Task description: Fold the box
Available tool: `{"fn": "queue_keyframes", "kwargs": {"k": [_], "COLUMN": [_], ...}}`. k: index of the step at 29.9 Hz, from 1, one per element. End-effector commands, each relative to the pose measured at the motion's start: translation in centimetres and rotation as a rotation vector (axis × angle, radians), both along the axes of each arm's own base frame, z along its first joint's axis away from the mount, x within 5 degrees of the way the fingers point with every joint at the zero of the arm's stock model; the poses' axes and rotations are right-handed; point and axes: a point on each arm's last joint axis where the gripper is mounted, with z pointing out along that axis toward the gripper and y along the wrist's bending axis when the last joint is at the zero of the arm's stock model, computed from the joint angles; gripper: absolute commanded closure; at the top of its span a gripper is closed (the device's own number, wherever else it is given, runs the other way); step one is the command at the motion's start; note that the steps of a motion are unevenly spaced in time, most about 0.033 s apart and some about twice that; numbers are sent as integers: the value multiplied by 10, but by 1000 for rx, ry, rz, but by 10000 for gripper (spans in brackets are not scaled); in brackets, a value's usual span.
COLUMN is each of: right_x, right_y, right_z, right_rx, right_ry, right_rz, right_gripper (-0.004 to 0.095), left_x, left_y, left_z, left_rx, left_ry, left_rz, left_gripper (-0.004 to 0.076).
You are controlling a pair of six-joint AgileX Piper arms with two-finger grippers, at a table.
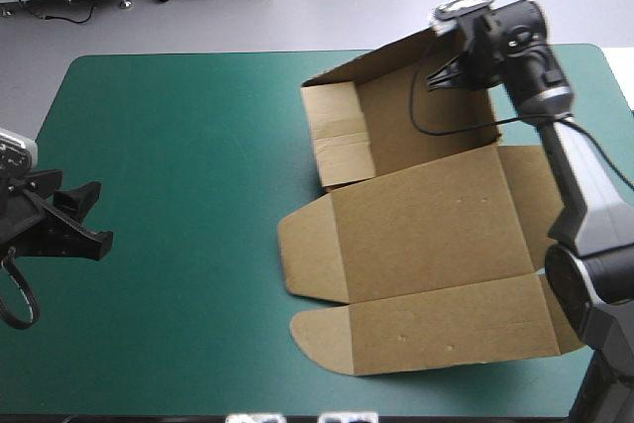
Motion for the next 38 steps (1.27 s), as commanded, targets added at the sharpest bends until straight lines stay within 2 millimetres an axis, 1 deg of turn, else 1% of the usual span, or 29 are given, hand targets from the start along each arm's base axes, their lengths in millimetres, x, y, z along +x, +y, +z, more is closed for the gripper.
{"fn": "queue_keyframes", "kwargs": {"k": [1,3,4,6,7,9,10,11,13,15,16,19,20,22,24,26,29,31,35,38], "right_x": [-38,-49,-54,-62,-66,-71,-73,-74,-77,-78,-77,-77,-77,-78,-77,-77,-76,-76,-71,-68], "right_y": [-67,-99,-112,-143,-157,-182,-190,-200,-212,-217,-216,-212,-209,-206,-206,-206,-205,-203,-200,-201], "right_z": [59,65,66,55,47,23,12,-4,-34,-62,-77,-114,-124,-137,-141,-139,-138,-139,-137,-134], "right_rx": [14,69,85,92,89,93,100,114,143,182,206,260,283,310,308,297,226,183,144,141], "right_ry": [-157,-164,-162,-119,-89,-6,28,72,146,191,205,218,219,220,213,208,220,235,203,161], "right_rz": [-167,-237,-271,-346,-379,-450,-470,-487,-506,-504,-496,-481,-467,-450,-443,-431,-336,-297,-276,-278], "right_gripper": [928,928,928,928,928,928,928,928,928,928,928,928,928,928,928,927,909,842,639,541], "left_x": [-5,-5,-5,-5,-5,-5,-5,-5,-5,-5,-5,-5,-5,-5,-5,-5,-5,-5,-5,-6], "left_y": [2,2,2,2,2,2,2,2,2,2,1,-1,-1,-2,-2,-2,-3,-3,-4,-5], "left_z": [3,3,3,3,3,3,3,3,3,3,3,3,2,2,2,3,3,2,2,3], "left_rx": [12,11,7,4,3,3,3,3,1,1,-1,-17,-21,-24,-30,-30,-32,-33,-44,-58], "left_ry": [5,6,7,7,8,8,8,8,8,8,9,13,16,17,19,17,18,18,21,23], "left_rz": [11,9,9,9,8,8,8,8,6,6,4,-10,-14,-17,-22,-22,-24,-25,-34,-47], "left_gripper": [406,406,406,406,406,406,406,406,406,406,406,406,406,406,406,406,406,406,406,406]}}
